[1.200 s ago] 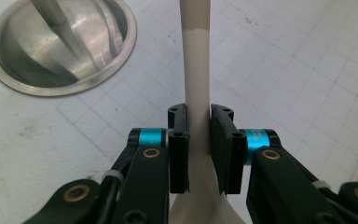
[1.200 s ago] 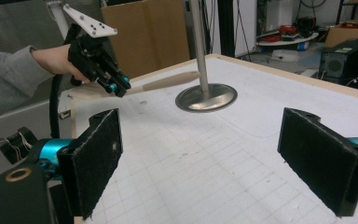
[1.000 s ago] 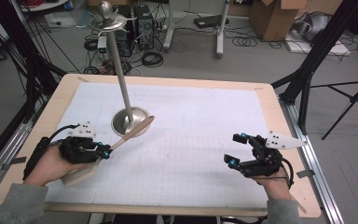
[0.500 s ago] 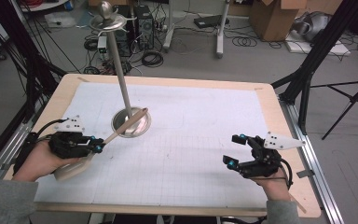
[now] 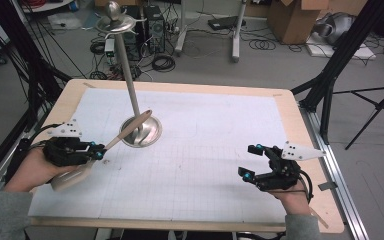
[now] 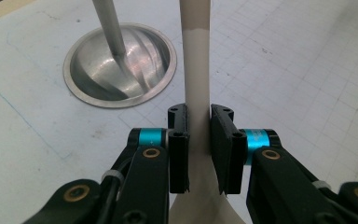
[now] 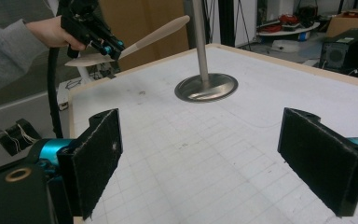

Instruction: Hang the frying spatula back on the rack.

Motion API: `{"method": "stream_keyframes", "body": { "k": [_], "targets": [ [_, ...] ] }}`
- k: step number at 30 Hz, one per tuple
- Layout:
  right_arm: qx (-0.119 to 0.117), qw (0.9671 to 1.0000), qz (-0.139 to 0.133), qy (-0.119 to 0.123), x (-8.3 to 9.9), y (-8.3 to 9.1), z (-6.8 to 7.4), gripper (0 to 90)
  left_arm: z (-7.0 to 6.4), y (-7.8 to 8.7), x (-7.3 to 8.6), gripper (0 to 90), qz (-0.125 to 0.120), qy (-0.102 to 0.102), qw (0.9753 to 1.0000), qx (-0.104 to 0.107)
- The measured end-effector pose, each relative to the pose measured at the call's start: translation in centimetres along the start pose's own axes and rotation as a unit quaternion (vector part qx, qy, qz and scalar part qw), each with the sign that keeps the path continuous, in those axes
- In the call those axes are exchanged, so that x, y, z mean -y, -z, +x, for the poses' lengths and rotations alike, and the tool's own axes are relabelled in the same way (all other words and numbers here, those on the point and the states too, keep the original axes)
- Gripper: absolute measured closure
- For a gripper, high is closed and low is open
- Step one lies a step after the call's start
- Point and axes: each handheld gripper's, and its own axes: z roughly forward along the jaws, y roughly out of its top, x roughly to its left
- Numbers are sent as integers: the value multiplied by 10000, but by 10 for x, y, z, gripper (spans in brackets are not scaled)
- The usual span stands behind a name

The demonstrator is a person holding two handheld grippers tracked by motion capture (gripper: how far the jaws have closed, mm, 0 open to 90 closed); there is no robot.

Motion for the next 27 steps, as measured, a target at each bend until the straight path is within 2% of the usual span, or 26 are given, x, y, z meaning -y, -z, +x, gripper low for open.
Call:
{"method": "stream_keyframes", "body": {
  "k": [15, 19, 27],
  "targets": [
    [-8, 10000, -10, 1, 0, 0, 0, 127, 5, 29, -7, 772, -260, 4, 9995, -167],
    [-7, 10000, -10, -14, 0, 0, -1, 127, 8, 36, -7, 771, -375, 70, 9991, -166],
    [-14, 10000, 8, -6, 1, 0, -1, 128, 15, 42, -7, 772, -496, 7, 9987, -95]
  ]
}}
